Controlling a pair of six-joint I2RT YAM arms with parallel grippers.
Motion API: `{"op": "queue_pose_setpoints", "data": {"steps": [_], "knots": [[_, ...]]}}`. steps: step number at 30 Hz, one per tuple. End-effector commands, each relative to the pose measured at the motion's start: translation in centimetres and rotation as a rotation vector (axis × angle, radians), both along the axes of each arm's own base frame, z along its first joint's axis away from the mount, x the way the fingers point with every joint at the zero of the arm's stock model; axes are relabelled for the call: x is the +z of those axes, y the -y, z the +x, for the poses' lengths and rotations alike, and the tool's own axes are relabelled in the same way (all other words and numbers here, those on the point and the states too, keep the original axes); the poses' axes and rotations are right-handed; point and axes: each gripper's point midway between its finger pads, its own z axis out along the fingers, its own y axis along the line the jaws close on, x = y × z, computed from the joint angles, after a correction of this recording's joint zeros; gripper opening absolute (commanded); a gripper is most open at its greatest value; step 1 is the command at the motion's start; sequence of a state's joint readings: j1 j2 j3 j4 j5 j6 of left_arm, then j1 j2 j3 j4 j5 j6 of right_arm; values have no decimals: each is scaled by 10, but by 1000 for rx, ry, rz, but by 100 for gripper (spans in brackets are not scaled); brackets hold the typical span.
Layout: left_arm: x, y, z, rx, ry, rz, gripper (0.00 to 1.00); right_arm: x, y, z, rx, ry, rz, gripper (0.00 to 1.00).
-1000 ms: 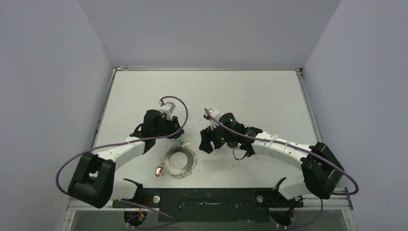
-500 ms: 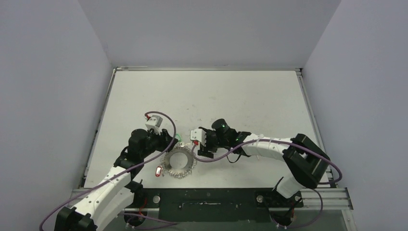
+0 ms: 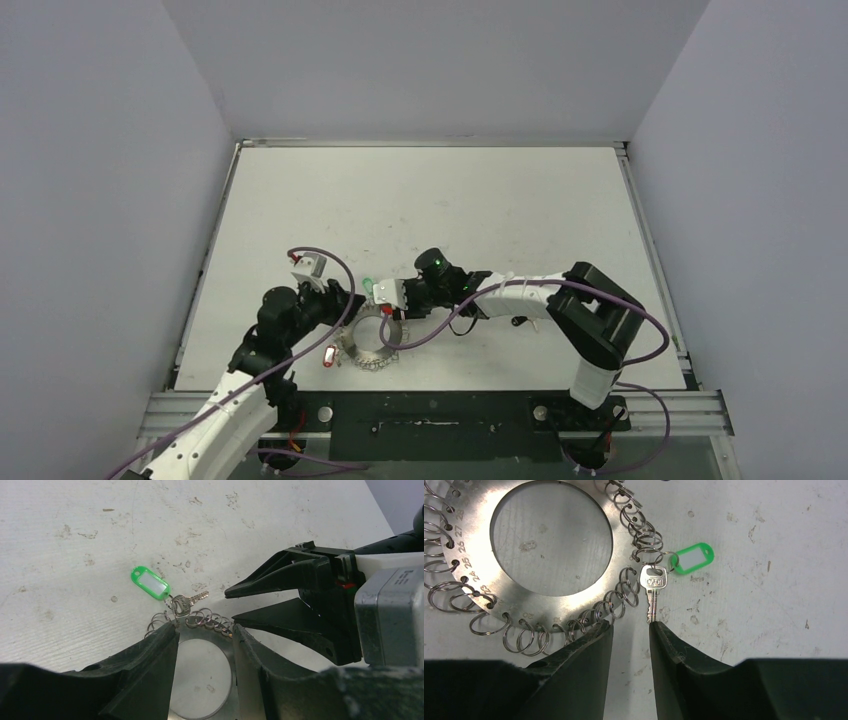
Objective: Put the keys on the keyring
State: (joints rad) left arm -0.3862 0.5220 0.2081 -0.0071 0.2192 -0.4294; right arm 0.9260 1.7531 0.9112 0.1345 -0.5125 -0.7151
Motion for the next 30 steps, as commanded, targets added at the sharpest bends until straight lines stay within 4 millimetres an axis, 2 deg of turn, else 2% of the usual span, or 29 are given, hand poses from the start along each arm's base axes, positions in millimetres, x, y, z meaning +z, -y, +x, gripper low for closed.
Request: {"op": "queue_pose_setpoints", "data": {"steps": [1, 7, 21, 25, 30], "knots": [[4, 2, 4, 3, 2, -3, 42, 9, -14, 2, 50, 70, 35, 34], [2, 4, 7, 0, -13, -4, 42, -3, -9, 1, 46, 81, 5, 34], [4, 5, 6, -4, 2, -8, 42, -15, -4, -10, 75, 57, -28, 34], [6, 4, 7, -3, 8, -8, 43, -21, -5, -15, 97, 46, -42, 29], [6, 4, 7, -3, 10, -7, 43, -24, -7, -18, 105, 47, -49, 28]]}}
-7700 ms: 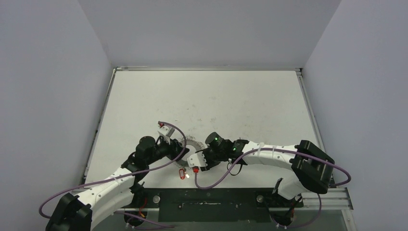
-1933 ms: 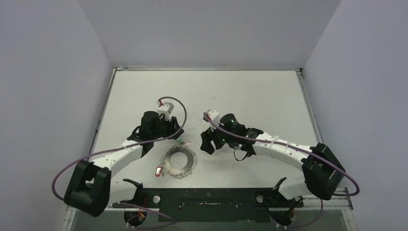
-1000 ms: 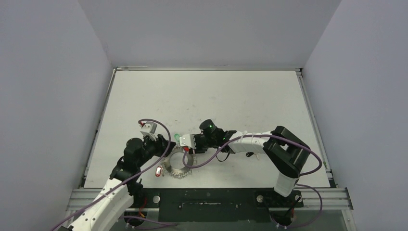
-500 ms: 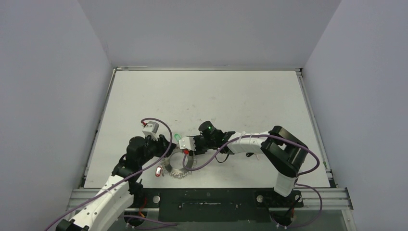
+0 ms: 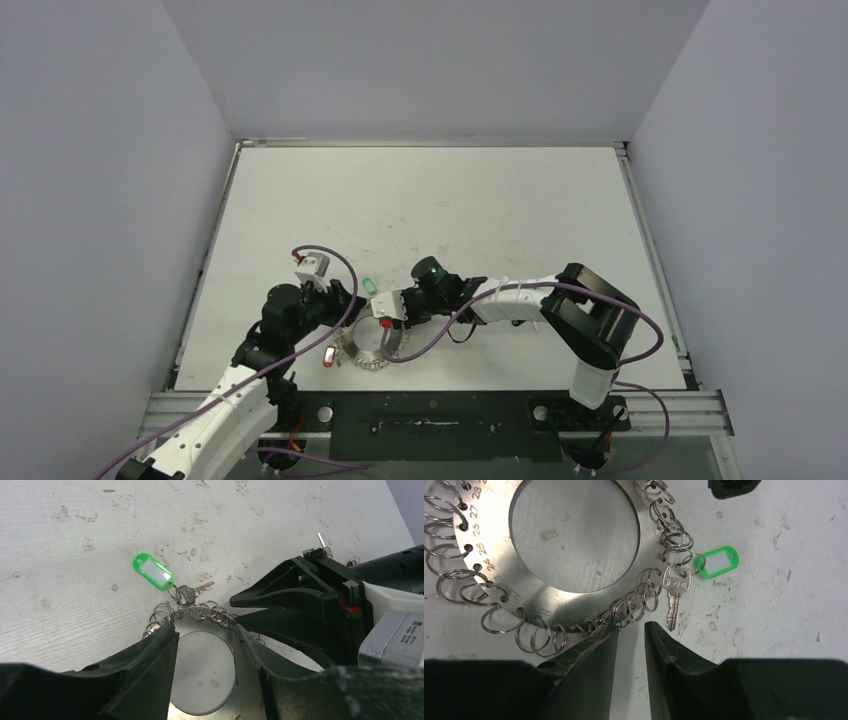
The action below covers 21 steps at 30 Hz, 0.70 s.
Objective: Put the keys on the keyring
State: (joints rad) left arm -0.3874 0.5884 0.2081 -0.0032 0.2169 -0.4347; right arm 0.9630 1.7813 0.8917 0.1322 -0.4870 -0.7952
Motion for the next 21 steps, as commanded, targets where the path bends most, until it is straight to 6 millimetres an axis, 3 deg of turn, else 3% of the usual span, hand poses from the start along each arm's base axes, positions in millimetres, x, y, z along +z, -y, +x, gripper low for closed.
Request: {"op": "queue_pose_setpoints", "data": {"steps": [1, 15, 21], "knots": [[20, 4, 7, -5, 70, -26, 43, -5, -8, -7, 43, -1, 5, 28], [17, 4, 6, -7, 64, -28, 43, 1, -2, -14, 29, 22, -3, 32], [16, 5, 5, -12, 63, -30, 44, 18, -5, -7, -35, 51, 51, 31]]}}
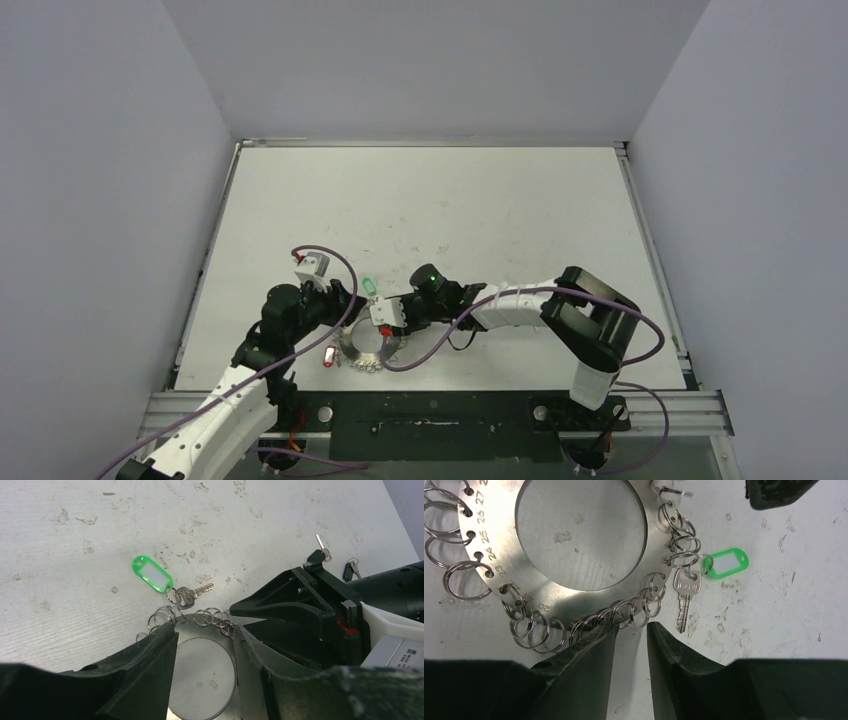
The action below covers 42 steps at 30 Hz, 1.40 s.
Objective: Put the keys on the keyring
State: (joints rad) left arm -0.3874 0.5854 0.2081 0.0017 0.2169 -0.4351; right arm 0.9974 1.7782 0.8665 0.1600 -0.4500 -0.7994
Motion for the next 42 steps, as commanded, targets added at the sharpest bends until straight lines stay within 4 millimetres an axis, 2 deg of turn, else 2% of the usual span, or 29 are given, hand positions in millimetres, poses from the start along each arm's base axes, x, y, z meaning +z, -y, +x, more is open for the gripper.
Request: {"op": "queue_pose_setpoints", "data": {"steps": [1, 6, 13, 26, 33, 38, 42], "knots": [[15, 5, 4, -13, 58, -28, 44, 26, -3, 4, -64, 30, 73, 31], [14, 7, 2, -29, 58, -31, 43, 43, 1, 11, -132, 50, 113, 31], [13, 10, 1, -51, 61, -39, 42, 56, 3, 5, -165, 21, 155, 31], [13, 15, 0, -63, 60, -44, 42, 27, -3, -21, -164, -18, 30, 27], [13, 15, 0, -60, 57, -45, 42, 12, -6, -17, -198, 5, -33, 24], [13, 14, -1, -58, 56, -42, 42, 16, -9, -11, -224, 21, -25, 23], [13, 15, -2, -63, 60, -43, 42, 35, -14, -10, -231, 15, 48, 23]]}}
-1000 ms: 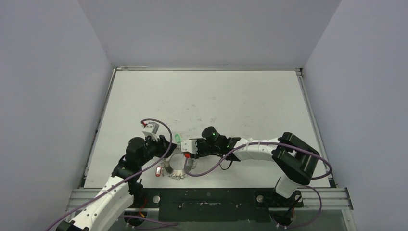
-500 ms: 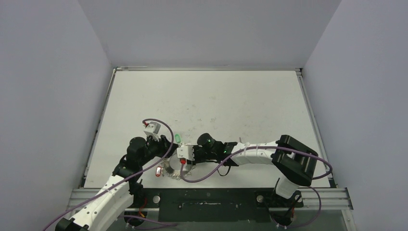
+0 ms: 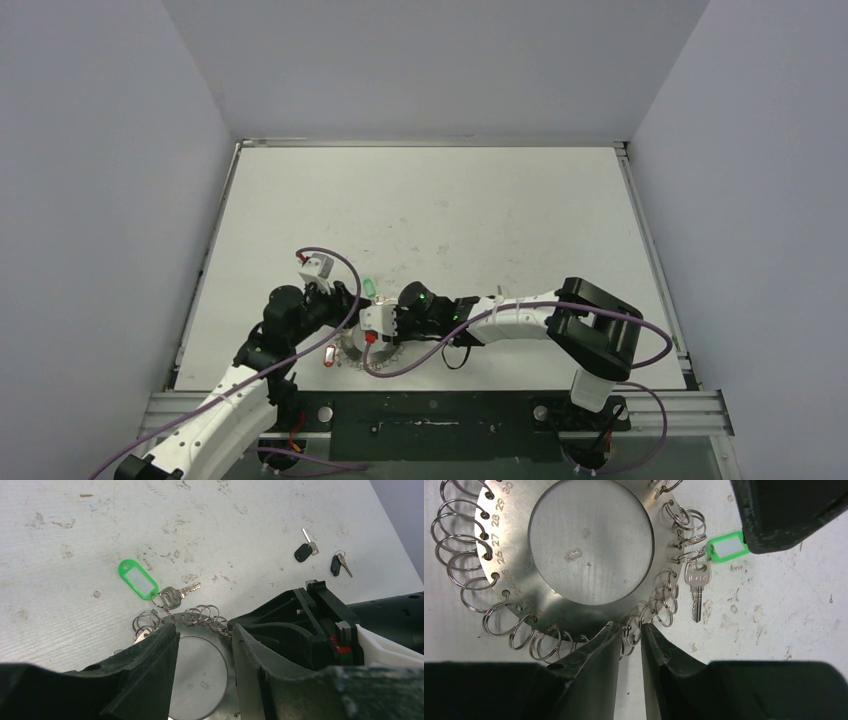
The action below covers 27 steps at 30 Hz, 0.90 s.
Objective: Put the keys on the keyring
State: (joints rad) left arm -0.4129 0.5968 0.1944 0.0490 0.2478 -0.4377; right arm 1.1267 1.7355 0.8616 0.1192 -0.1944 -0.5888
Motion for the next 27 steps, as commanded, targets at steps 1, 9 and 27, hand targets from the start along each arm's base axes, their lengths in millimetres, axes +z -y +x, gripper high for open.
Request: {"op": "queue_pose_setpoints", "data": {"steps": [1, 9, 27], "knots": [[11, 4, 2, -14, 47, -22, 42, 37, -15, 9, -39, 25, 126, 23], [12, 21, -5, -147, 146, 29, 39, 72, -5, 19, -79, -62, 308, 24], [14, 71, -30, -664, 698, 362, 37, 68, 43, 12, -206, -215, 446, 25]]}}
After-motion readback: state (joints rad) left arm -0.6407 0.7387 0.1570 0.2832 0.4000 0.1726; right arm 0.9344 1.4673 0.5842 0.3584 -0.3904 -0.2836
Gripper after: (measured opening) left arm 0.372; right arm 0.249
